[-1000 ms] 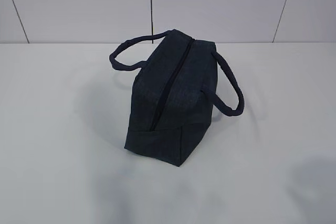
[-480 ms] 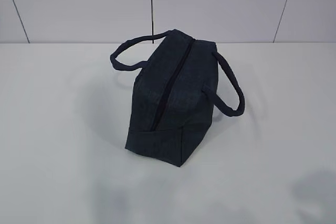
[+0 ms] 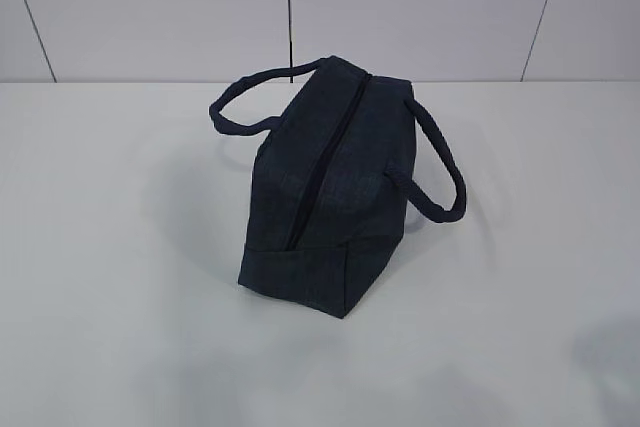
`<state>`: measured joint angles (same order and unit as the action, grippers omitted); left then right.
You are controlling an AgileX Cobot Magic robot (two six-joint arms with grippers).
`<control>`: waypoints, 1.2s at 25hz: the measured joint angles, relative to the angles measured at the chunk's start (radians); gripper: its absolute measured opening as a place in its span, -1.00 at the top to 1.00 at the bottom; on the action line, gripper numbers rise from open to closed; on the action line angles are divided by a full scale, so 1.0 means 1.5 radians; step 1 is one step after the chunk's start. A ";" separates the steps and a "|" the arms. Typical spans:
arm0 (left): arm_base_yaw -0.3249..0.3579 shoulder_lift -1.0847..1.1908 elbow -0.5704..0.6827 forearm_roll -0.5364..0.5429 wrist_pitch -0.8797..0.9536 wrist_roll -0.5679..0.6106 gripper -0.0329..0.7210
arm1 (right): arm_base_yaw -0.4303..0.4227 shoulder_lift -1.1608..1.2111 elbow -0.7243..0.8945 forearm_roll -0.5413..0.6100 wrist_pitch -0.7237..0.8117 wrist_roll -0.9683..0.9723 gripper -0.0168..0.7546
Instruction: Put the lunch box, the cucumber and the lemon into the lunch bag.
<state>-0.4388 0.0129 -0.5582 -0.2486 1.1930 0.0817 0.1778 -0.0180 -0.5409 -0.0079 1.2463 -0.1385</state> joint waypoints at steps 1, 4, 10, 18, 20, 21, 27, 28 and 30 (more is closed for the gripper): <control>0.000 0.000 0.004 0.008 -0.017 0.001 0.26 | 0.000 0.000 0.003 -0.001 -0.008 0.002 -0.27; 0.000 0.000 0.019 0.049 -0.048 -0.003 0.28 | 0.000 0.000 0.015 -0.001 -0.039 0.002 -0.27; 0.000 0.000 0.021 0.072 -0.055 -0.017 0.29 | 0.000 0.000 0.027 -0.001 -0.058 0.003 -0.27; 0.037 0.000 0.021 0.119 -0.056 -0.019 0.29 | 0.000 0.000 0.027 -0.013 -0.063 0.003 -0.27; 0.070 0.000 0.021 0.125 -0.056 -0.019 0.29 | -0.001 0.000 0.027 -0.019 -0.063 0.003 -0.27; 0.087 0.000 0.021 0.127 -0.056 -0.019 0.29 | -0.003 0.000 0.027 -0.020 -0.064 0.003 -0.27; 0.222 0.000 0.021 0.127 -0.056 -0.019 0.29 | -0.021 0.000 0.027 -0.023 -0.065 0.003 -0.27; 0.238 0.000 0.021 0.127 -0.056 -0.019 0.29 | -0.021 0.000 0.027 -0.023 -0.065 0.003 -0.27; 0.269 0.000 0.021 0.127 -0.056 -0.019 0.29 | -0.021 0.000 0.027 -0.023 -0.065 0.003 -0.27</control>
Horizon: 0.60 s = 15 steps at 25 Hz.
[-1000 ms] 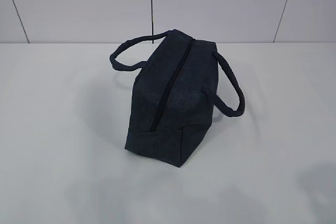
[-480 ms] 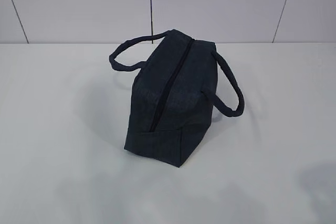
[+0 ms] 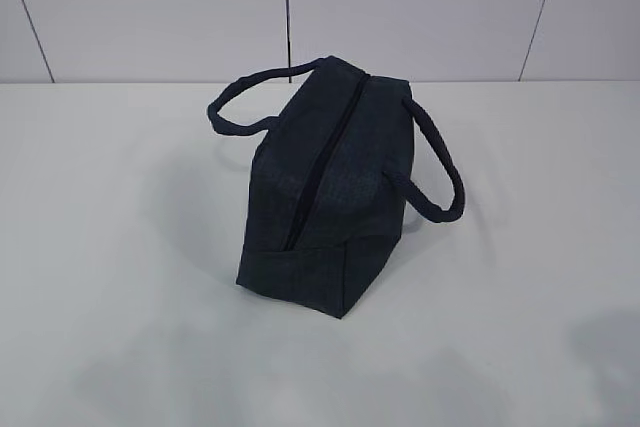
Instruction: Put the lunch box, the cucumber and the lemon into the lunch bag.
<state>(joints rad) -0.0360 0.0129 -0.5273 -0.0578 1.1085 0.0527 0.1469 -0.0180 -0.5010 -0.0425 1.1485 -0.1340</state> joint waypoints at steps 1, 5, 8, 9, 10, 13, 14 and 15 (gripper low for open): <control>0.007 0.000 0.000 0.000 0.000 0.000 0.29 | 0.000 0.000 0.000 0.001 0.000 0.000 -0.27; 0.013 0.000 0.000 0.000 0.000 0.000 0.29 | 0.000 0.000 0.000 0.008 0.000 0.005 -0.27; 0.013 0.000 0.000 0.000 0.000 0.000 0.29 | 0.000 0.000 0.000 0.014 0.000 0.008 -0.27; 0.015 0.000 0.000 0.000 0.000 0.000 0.29 | 0.000 0.000 0.000 0.015 0.000 0.008 -0.27; 0.014 0.000 0.000 0.000 0.000 0.000 0.29 | 0.000 0.000 0.000 0.016 0.000 0.009 -0.27; 0.014 0.000 0.000 0.000 0.000 0.000 0.29 | 0.000 0.000 0.000 0.016 0.000 0.010 -0.27; 0.014 0.000 0.000 0.000 0.000 0.000 0.29 | 0.000 0.000 0.000 0.016 0.000 0.010 -0.27; 0.014 0.000 0.000 0.000 0.000 0.000 0.29 | 0.000 0.000 0.000 0.016 0.000 0.010 -0.27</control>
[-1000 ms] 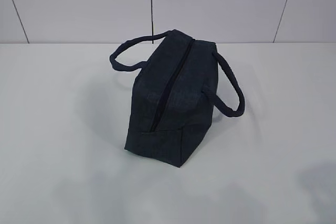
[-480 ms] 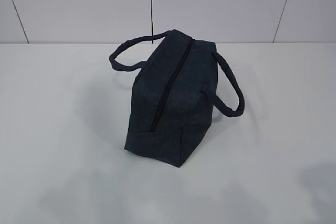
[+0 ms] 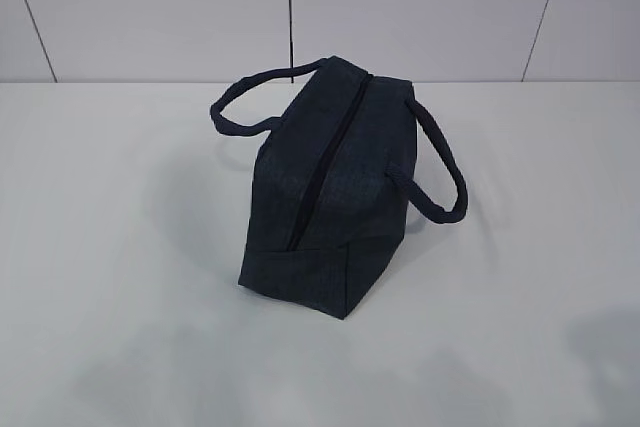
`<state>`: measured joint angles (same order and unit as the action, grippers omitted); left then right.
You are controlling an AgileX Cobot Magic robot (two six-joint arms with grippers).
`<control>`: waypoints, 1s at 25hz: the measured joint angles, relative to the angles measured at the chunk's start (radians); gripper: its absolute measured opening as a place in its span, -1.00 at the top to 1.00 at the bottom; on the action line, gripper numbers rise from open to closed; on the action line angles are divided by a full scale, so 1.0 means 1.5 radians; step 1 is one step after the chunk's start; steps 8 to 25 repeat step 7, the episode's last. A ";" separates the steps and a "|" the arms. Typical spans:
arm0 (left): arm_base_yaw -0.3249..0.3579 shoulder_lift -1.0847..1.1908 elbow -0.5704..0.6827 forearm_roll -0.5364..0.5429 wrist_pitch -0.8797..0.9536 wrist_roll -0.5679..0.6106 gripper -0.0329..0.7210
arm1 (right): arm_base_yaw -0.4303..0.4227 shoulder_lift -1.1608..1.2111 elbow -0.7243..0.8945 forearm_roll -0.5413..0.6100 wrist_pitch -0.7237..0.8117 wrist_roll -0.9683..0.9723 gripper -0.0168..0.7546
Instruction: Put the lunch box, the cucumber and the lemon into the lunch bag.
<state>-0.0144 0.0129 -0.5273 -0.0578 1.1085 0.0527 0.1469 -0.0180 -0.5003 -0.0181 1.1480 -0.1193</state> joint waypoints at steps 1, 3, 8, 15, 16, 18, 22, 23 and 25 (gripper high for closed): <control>0.000 0.000 0.000 0.000 0.000 0.000 0.29 | 0.000 0.000 0.000 0.000 0.000 0.001 -0.27; 0.000 0.000 0.000 0.000 0.000 0.000 0.29 | 0.000 0.000 0.000 0.001 0.000 0.001 -0.27; 0.000 0.000 0.000 0.000 0.000 0.000 0.29 | 0.000 0.000 0.000 0.001 -0.001 0.002 -0.27; 0.000 0.000 0.000 0.000 0.000 0.000 0.29 | 0.000 0.000 0.000 0.001 -0.001 0.002 -0.27; 0.000 0.000 0.000 0.000 0.000 0.000 0.29 | 0.000 0.000 0.000 0.001 -0.001 0.002 -0.27; 0.000 0.000 0.000 0.000 0.000 0.000 0.29 | 0.000 0.000 0.000 0.001 -0.001 0.002 -0.27; 0.000 0.000 0.000 0.000 0.000 0.000 0.29 | 0.000 0.000 0.000 0.001 -0.001 0.002 -0.27; 0.000 0.000 0.000 0.000 0.000 0.000 0.29 | 0.000 0.000 0.000 0.001 -0.001 0.002 -0.27; 0.000 0.000 0.000 0.000 0.000 0.000 0.29 | 0.000 0.000 0.000 0.001 -0.001 0.002 -0.27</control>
